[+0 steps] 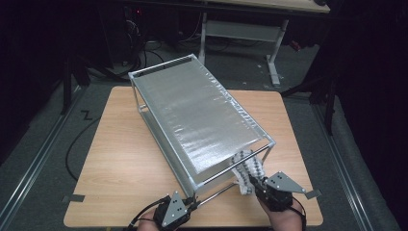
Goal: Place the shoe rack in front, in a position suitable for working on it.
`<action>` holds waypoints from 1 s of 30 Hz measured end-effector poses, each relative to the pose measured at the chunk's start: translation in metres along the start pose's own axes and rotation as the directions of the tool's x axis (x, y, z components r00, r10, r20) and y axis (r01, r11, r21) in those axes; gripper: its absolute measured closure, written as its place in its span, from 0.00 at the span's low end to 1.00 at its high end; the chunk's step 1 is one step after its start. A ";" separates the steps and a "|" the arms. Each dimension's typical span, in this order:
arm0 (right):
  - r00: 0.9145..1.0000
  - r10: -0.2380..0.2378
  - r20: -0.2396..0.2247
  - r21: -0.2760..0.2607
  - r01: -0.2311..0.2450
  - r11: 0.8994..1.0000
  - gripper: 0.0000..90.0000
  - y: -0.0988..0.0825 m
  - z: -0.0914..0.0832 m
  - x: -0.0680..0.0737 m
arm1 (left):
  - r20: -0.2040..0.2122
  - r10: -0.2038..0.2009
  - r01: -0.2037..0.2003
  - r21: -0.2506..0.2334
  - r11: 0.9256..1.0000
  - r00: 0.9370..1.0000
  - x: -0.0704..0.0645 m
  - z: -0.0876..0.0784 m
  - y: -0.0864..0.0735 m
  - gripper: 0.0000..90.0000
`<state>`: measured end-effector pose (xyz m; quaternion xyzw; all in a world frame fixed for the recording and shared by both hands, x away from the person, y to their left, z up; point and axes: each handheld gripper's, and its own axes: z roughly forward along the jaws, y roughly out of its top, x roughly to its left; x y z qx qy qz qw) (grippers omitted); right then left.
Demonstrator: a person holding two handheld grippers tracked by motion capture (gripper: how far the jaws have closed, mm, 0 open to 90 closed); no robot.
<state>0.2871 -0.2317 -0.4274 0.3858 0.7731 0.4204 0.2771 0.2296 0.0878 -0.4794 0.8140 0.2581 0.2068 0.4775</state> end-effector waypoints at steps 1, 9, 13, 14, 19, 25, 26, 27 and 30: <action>1.000 0.004 0.004 -0.006 -0.004 1.000 0.84 0.001 0.001 -0.003 | -0.003 0.000 0.000 0.001 1.000 1.000 0.000 -0.001 -0.001 0.88; 0.996 0.091 0.026 -0.056 -0.089 0.994 0.84 0.014 -0.007 -0.027 | -0.022 0.011 -0.011 0.011 1.000 1.000 0.000 -0.007 -0.003 0.88; 0.996 0.081 0.029 -0.066 -0.079 0.995 0.84 0.015 -0.010 -0.028 | -0.020 0.017 -0.017 0.009 1.000 1.000 -0.001 -0.006 -0.003 0.88; 0.997 0.078 0.029 -0.068 -0.076 0.995 0.85 0.015 -0.010 -0.027 | -0.019 0.019 -0.018 0.009 1.000 1.000 -0.001 -0.006 -0.003 0.88; 0.998 0.058 0.023 -0.081 -0.056 0.995 0.85 0.017 -0.014 -0.022 | -0.015 0.030 -0.030 0.007 1.000 0.999 -0.002 -0.004 -0.002 0.88; 1.000 0.023 0.010 -0.096 -0.022 0.995 0.85 0.021 -0.020 -0.011 | -0.008 0.032 -0.032 0.008 0.999 0.999 -0.002 -0.002 -0.001 0.88; 1.000 0.017 0.006 -0.096 -0.016 0.995 0.85 0.022 -0.020 -0.008 | -0.007 0.033 -0.033 0.007 0.999 0.999 -0.002 -0.002 -0.001 0.88; 1.000 0.011 0.002 -0.097 -0.011 0.995 0.85 0.023 -0.021 -0.006 | -0.006 0.034 -0.034 0.006 0.999 0.999 -0.002 -0.002 -0.001 0.88; 1.000 -0.012 -0.014 -0.098 0.011 0.995 0.85 0.024 -0.022 0.002 | -0.003 0.038 -0.038 0.005 0.999 0.999 -0.002 0.000 0.000 0.88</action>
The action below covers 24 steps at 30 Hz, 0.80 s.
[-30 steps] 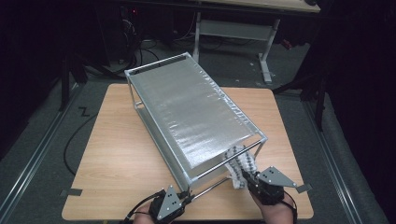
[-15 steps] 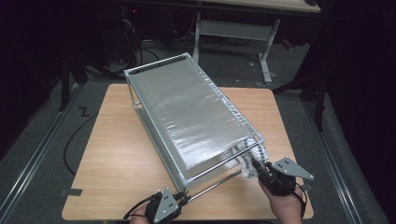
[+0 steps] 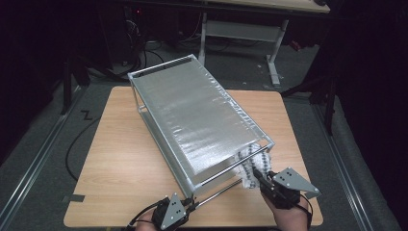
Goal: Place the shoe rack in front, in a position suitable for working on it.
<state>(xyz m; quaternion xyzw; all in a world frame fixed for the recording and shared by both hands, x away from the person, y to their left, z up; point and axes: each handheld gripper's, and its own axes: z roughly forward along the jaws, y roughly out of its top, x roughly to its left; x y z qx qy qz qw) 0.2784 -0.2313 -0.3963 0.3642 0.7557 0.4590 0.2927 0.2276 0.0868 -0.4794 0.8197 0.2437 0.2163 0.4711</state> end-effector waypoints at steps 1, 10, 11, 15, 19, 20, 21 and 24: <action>1.000 -0.004 -0.006 0.000 0.004 1.000 0.85 0.000 0.000 0.003 | 0.000 0.001 -0.001 0.000 1.000 1.000 0.000 0.000 0.000 0.88; 0.993 -0.080 -0.091 -0.013 0.079 0.997 0.85 0.005 -0.001 0.037 | 0.009 0.001 -0.001 -0.004 1.000 1.000 -0.001 0.003 0.001 0.88; 0.991 -0.089 -0.101 -0.017 0.088 0.996 0.85 0.006 -0.001 0.041 | 0.011 -0.012 0.013 -0.012 1.000 1.000 -0.002 0.004 0.001 0.88; 0.982 -0.123 -0.140 -0.029 0.120 0.992 0.85 0.008 -0.003 0.057 | 0.013 0.001 -0.001 -0.004 1.000 1.000 0.000 0.004 0.002 0.88; 0.972 -0.136 -0.190 -0.038 0.131 0.991 0.85 0.010 -0.005 0.072 | 0.016 0.000 0.000 -0.005 1.000 1.000 0.000 0.004 0.002 0.88; 0.970 -0.139 -0.199 -0.039 0.133 0.990 0.85 0.011 -0.005 0.075 | 0.016 -0.001 0.001 -0.005 1.000 1.000 -0.001 0.005 0.002 0.88; 0.967 -0.143 -0.210 -0.042 0.137 0.990 0.85 0.011 -0.005 0.079 | 0.015 -0.001 0.002 -0.005 1.000 1.000 -0.001 0.004 0.002 0.88; 0.958 -0.154 -0.243 -0.052 0.146 0.988 0.85 0.013 -0.005 0.089 | 0.015 -0.003 0.003 -0.005 1.000 1.000 -0.001 0.004 0.002 0.88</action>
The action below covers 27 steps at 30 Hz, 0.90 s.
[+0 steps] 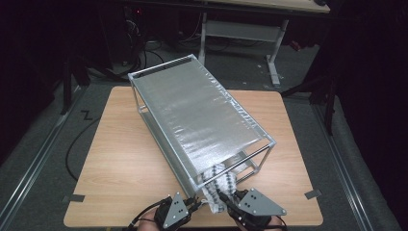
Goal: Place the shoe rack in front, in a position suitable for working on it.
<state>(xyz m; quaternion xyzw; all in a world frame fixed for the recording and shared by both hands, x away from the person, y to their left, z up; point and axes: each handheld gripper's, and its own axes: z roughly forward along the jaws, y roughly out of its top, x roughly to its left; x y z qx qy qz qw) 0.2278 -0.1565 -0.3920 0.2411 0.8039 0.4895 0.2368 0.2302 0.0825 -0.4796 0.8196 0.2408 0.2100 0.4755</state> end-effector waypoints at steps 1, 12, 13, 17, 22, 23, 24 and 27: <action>1.000 -0.004 -0.010 -0.001 0.004 1.000 0.85 0.001 0.001 0.004 | 0.001 0.001 -0.001 0.001 1.000 1.000 0.000 0.000 0.000 0.88; 0.996 -0.070 -0.062 -0.001 0.070 0.998 0.85 0.007 0.005 0.027 | 0.003 -0.014 0.014 -0.011 1.000 1.000 -0.001 0.001 -0.001 0.88; 0.996 -0.072 -0.056 -0.003 0.071 0.997 0.85 0.007 0.005 0.026 | 0.002 -0.014 0.014 -0.011 1.000 1.000 -0.001 0.001 -0.001 0.88; 0.998 -0.058 -0.039 0.000 0.058 0.998 0.85 0.005 0.004 0.020 | 0.002 -0.017 0.017 -0.011 1.000 1.000 -0.001 0.001 -0.001 0.88; 0.999 -0.036 -0.007 0.005 0.036 0.999 0.85 0.002 0.003 0.008 | 0.004 -0.019 0.019 -0.010 1.000 1.000 -0.001 0.001 0.000 0.88; 1.000 -0.029 -0.001 0.005 0.029 1.000 0.85 0.001 0.002 0.006 | 0.002 -0.002 0.002 0.001 1.000 1.000 0.000 0.000 0.000 0.88; 1.000 -0.024 0.007 0.006 0.023 1.000 0.85 0.001 0.002 0.003 | 0.003 -0.017 0.017 -0.008 1.000 1.000 -0.001 0.001 -0.001 0.88; 0.999 -0.007 0.034 0.010 0.006 1.000 0.85 -0.001 0.000 -0.006 | 0.003 -0.019 0.019 -0.009 1.000 1.000 -0.001 0.000 -0.001 0.88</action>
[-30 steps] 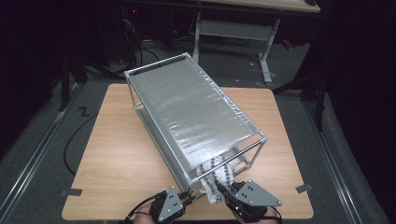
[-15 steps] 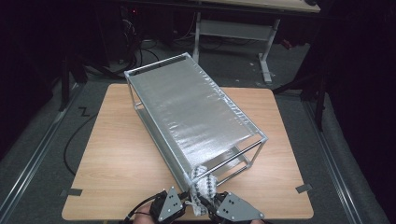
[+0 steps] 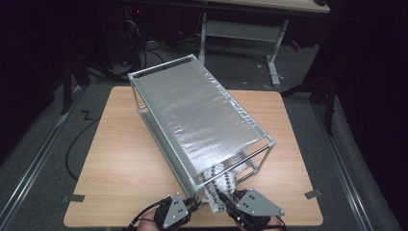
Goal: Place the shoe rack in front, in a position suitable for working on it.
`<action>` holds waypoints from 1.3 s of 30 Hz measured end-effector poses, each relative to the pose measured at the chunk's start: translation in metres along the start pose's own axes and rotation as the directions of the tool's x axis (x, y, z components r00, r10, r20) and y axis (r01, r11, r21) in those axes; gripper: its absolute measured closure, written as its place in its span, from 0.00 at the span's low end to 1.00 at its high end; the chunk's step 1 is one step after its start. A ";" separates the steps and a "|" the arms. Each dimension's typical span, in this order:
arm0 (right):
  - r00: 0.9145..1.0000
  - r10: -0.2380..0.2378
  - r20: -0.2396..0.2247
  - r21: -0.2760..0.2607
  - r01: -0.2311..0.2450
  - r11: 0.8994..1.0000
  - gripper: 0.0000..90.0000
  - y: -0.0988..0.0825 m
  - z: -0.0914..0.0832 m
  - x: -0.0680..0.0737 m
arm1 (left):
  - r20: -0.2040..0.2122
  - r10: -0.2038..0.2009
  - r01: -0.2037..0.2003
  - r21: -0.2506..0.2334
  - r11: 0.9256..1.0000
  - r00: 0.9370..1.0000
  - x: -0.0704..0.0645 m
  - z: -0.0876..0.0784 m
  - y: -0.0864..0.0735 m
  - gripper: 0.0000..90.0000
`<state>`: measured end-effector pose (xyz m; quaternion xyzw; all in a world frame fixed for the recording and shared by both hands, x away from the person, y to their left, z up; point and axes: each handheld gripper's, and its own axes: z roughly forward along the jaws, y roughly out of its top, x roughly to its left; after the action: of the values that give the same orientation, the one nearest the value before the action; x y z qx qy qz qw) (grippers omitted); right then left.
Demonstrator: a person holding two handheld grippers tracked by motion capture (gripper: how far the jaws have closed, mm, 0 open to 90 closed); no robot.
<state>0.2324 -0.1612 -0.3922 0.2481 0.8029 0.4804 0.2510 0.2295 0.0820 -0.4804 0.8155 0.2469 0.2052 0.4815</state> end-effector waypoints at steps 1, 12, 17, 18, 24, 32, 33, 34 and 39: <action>1.000 0.005 0.006 0.000 -0.005 1.000 0.85 -0.001 -0.001 -0.003 | 0.001 0.001 -0.001 0.001 1.000 1.000 0.000 0.000 0.000 0.88; 0.990 0.085 0.114 -0.002 -0.086 0.996 0.85 -0.011 -0.006 -0.042 | -0.001 -0.001 0.001 0.004 1.000 1.000 0.000 -0.003 -0.001 0.88; 0.978 0.131 0.161 -0.014 -0.130 0.991 0.85 -0.016 -0.009 -0.062 | -0.004 -0.003 0.003 0.005 1.000 1.000 0.000 -0.005 -0.002 0.88; 0.975 0.140 0.172 -0.014 -0.140 0.990 0.85 -0.017 -0.010 -0.066 | -0.004 -0.006 0.006 0.005 1.000 1.000 0.000 -0.005 -0.002 0.88; 0.951 0.211 0.226 -0.027 -0.210 0.977 0.85 -0.025 -0.014 -0.092 | -0.010 0.005 -0.005 0.019 1.000 1.000 0.001 -0.010 -0.004 0.88; 0.937 0.248 0.246 -0.035 -0.247 0.968 0.85 -0.029 -0.016 -0.105 | -0.013 0.002 -0.002 0.019 1.000 1.000 0.001 -0.012 -0.005 0.88; 0.937 0.246 0.247 -0.035 -0.245 0.969 0.85 -0.028 -0.016 -0.105 | -0.013 0.002 -0.002 0.019 1.000 1.000 0.001 -0.012 -0.005 0.88; 0.937 0.245 0.247 -0.035 -0.244 0.969 0.85 -0.028 -0.016 -0.104 | -0.013 0.002 -0.001 0.019 1.000 1.000 0.001 -0.012 -0.005 0.88; 0.938 0.244 0.245 -0.035 -0.243 0.969 0.85 -0.029 -0.018 -0.102 | -0.008 0.002 -0.002 0.019 1.000 1.000 0.002 -0.012 -0.005 0.88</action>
<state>0.2933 -0.2501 -0.3943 0.4029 0.7274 0.4748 0.2883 0.2231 0.0933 -0.4788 0.8196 0.2498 0.2067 0.4724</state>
